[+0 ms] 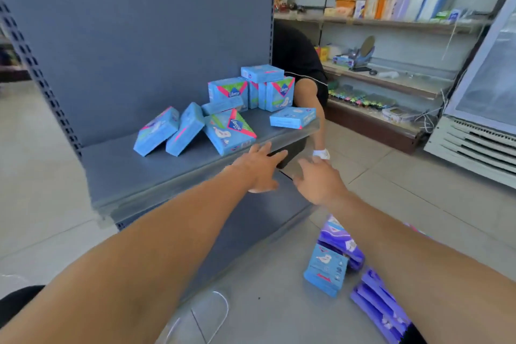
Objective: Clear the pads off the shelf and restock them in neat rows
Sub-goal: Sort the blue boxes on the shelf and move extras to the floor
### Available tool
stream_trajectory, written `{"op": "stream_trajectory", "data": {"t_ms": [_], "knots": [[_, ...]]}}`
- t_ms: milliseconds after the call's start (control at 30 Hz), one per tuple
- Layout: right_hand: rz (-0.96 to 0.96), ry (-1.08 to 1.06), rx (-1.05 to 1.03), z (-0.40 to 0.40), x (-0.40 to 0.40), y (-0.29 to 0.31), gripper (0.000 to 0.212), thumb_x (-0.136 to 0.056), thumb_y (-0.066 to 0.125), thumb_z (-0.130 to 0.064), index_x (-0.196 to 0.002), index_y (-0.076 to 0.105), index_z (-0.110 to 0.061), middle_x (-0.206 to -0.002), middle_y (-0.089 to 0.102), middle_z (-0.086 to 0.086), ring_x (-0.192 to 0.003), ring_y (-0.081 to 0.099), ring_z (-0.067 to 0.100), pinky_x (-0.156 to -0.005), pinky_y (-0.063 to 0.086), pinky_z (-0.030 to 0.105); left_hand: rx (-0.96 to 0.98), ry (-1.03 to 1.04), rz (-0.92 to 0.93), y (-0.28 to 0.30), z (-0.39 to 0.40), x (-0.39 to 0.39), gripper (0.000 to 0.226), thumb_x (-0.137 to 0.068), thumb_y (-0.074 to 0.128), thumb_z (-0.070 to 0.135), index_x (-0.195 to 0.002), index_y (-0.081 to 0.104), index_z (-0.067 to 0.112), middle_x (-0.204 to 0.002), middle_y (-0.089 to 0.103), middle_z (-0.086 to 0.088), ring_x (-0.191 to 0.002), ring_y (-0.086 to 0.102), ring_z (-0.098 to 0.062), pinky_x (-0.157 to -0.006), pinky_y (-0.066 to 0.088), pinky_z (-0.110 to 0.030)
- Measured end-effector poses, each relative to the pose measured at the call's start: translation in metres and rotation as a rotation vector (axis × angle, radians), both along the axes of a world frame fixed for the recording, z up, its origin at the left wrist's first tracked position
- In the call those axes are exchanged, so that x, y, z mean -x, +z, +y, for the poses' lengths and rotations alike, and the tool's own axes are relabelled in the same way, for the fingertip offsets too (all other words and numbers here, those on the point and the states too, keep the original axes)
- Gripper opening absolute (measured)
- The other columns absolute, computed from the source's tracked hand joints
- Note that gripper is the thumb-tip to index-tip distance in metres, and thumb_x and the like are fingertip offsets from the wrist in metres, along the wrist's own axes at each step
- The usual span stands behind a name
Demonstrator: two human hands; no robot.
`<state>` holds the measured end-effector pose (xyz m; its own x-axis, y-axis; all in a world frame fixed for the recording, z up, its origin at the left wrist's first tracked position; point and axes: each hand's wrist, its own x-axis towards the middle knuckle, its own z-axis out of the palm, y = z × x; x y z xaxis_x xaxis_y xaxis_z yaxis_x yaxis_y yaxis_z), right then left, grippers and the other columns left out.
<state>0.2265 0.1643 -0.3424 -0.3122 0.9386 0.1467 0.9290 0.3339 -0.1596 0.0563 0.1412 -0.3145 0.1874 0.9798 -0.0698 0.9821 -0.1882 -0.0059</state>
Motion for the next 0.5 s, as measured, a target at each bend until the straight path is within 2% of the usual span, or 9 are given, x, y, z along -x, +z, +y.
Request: {"op": "stream_trajectory", "data": {"t_ms": [133, 267, 367, 500], "knots": [[0.043, 0.115, -0.009, -0.007, 0.054, 0.038, 0.04, -0.094, 0.045, -0.041, -0.126, 0.052, -0.018, -0.131, 0.049, 0.009, -0.122, 0.044, 0.033, -0.096, 0.045, 0.048, -0.064, 0.099, 0.04, 0.038, -0.025, 0.053, 0.083, -0.089, 0.057, 0.042, -0.154, 0.005, 0.036, -0.162, 0.001, -0.008, -0.147, 0.005, -0.033, -0.112, 0.031, -0.051], [0.062, 0.194, 0.002, -0.017, 0.101, 0.061, 0.044, -0.097, 0.043, -0.04, -0.134, 0.048, -0.017, -0.131, 0.048, 0.011, -0.122, 0.043, 0.032, -0.097, 0.045, 0.047, -0.11, 0.256, 0.049, 0.057, -0.053, 0.113, 0.084, -0.086, 0.057, 0.043, -0.153, 0.007, 0.035, -0.16, 0.008, -0.009, -0.146, 0.01, -0.032, -0.11, 0.033, -0.051], [0.081, 0.234, 0.012, -0.025, 0.129, 0.066, 0.045, -0.096, 0.043, -0.038, -0.135, 0.048, -0.015, -0.133, 0.049, 0.012, -0.121, 0.044, 0.033, -0.097, 0.045, 0.045, -0.087, 0.356, 0.058, 0.062, -0.074, 0.15, 0.085, -0.086, 0.057, 0.043, -0.153, 0.006, 0.037, -0.161, 0.006, -0.008, -0.146, 0.008, -0.033, -0.11, 0.033, -0.051], [0.153, 0.274, 0.052, -0.032, 0.162, 0.065, 0.045, -0.096, 0.046, -0.037, -0.131, 0.051, -0.01, -0.129, 0.054, 0.013, -0.12, 0.047, 0.034, -0.096, 0.045, 0.044, -0.09, 0.403, 0.032, 0.066, -0.089, 0.178, 0.08, -0.083, 0.058, 0.039, -0.151, 0.015, 0.036, -0.158, 0.012, -0.008, -0.141, 0.015, -0.034, -0.103, 0.041, -0.051]]}}
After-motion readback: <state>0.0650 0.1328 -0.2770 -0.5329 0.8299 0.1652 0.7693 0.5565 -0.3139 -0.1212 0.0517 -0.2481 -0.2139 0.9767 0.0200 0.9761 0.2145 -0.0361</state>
